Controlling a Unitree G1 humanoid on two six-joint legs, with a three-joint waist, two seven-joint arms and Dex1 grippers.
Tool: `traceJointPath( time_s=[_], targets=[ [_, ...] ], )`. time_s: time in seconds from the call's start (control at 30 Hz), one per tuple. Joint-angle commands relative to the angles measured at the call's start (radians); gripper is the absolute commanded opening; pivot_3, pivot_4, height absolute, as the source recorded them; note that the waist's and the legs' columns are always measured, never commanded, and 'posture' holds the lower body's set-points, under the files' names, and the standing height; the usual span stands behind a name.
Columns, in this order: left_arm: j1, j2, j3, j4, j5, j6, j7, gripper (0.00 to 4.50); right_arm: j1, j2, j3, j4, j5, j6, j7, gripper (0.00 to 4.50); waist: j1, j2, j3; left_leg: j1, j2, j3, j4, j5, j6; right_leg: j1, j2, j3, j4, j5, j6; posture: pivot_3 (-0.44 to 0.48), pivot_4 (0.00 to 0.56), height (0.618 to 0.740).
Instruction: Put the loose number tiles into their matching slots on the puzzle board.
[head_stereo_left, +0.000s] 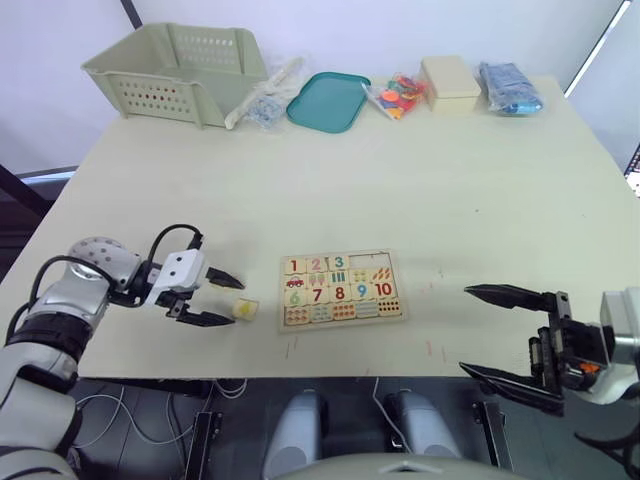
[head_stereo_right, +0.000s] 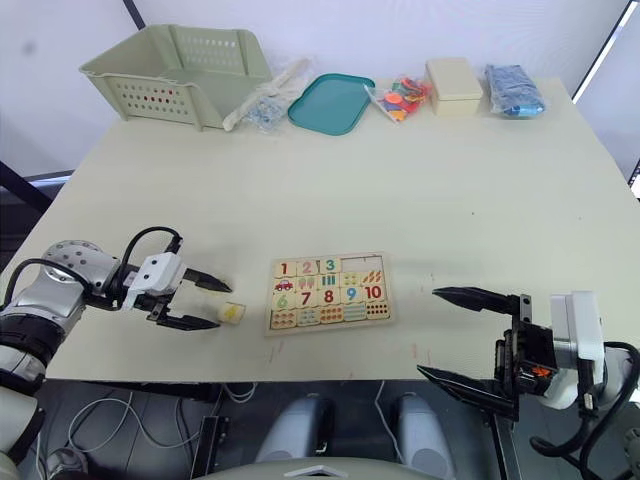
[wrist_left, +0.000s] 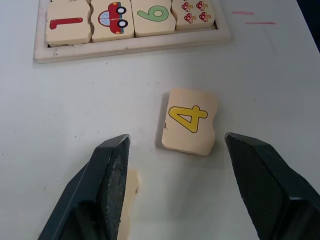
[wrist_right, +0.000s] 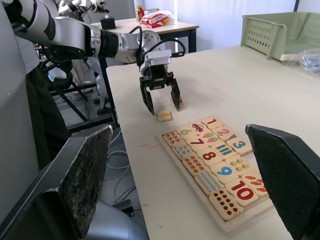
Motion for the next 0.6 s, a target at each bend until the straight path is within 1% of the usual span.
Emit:
traceJointPath(
  time_s=[0.03, 0.4, 0.47, 0.5, 0.53, 0.57, 0.6],
  targets=[
    [-0.001, 0.004, -0.019, 0.015, -0.011, -0.018, -0.033, 3.25, -0.001, -0.002, -0.023, -0.034, 0.009, -0.019, -0.002, 4.50, 0.000, 0.000, 0.000, 0.000, 0.000, 0.000, 0.000, 0.000, 0.000, 0.000, 0.000, 0.000, 0.000, 0.000, 0.000, 0.000, 0.150, 0.740],
    [0.007, -0.006, -0.033, 0.042, -0.014, -0.045, -0.033, 3.25, -0.006, -0.010, -0.022, -0.029, 0.015, -0.015, 0.001, 4.50, 0.000, 0.000, 0.000, 0.000, 0.000, 0.000, 0.000, 0.000, 0.000, 0.000, 0.000, 0.000, 0.000, 0.000, 0.000, 0.000, 0.150, 0.740],
    [0.011, -0.011, -0.029, 0.043, -0.015, -0.046, -0.033, 2.72, -0.006, -0.010, -0.021, -0.029, 0.015, -0.015, 0.001, 4.50, 0.000, 0.000, 0.000, 0.000, 0.000, 0.000, 0.000, 0.000, 0.000, 0.000, 0.000, 0.000, 0.000, 0.000, 0.000, 0.000, 0.150, 0.740],
    [0.013, -0.014, -0.026, 0.043, -0.017, -0.045, -0.033, 2.52, -0.007, -0.011, -0.021, -0.029, 0.014, -0.015, 0.000, 4.50, 0.000, 0.000, 0.000, 0.000, 0.000, 0.000, 0.000, 0.000, 0.000, 0.000, 0.000, 0.000, 0.000, 0.000, 0.000, 0.000, 0.150, 0.740],
    [0.014, -0.015, -0.024, 0.043, -0.017, -0.046, -0.033, 2.07, -0.007, -0.011, -0.020, -0.029, 0.014, -0.014, 0.000, 4.50, 0.000, 0.000, 0.000, 0.000, 0.000, 0.000, 0.000, 0.000, 0.000, 0.000, 0.000, 0.000, 0.000, 0.000, 0.000, 0.000, 0.150, 0.740],
    [0.017, -0.016, -0.022, 0.042, -0.017, -0.047, -0.033, 1.48, -0.007, -0.011, -0.020, -0.028, 0.013, -0.015, 0.001, 4.50, 0.000, 0.000, 0.000, 0.000, 0.000, 0.000, 0.000, 0.000, 0.000, 0.000, 0.000, 0.000, 0.000, 0.000, 0.000, 0.000, 0.150, 0.740],
    [0.020, -0.016, -0.020, 0.041, -0.018, -0.048, -0.033, 1.24, -0.008, -0.011, -0.018, -0.028, 0.012, -0.015, 0.001, 4.50, 0.000, 0.000, 0.000, 0.000, 0.000, 0.000, 0.000, 0.000, 0.000, 0.000, 0.000, 0.000, 0.000, 0.000, 0.000, 0.000, 0.150, 0.740]
  ],
)
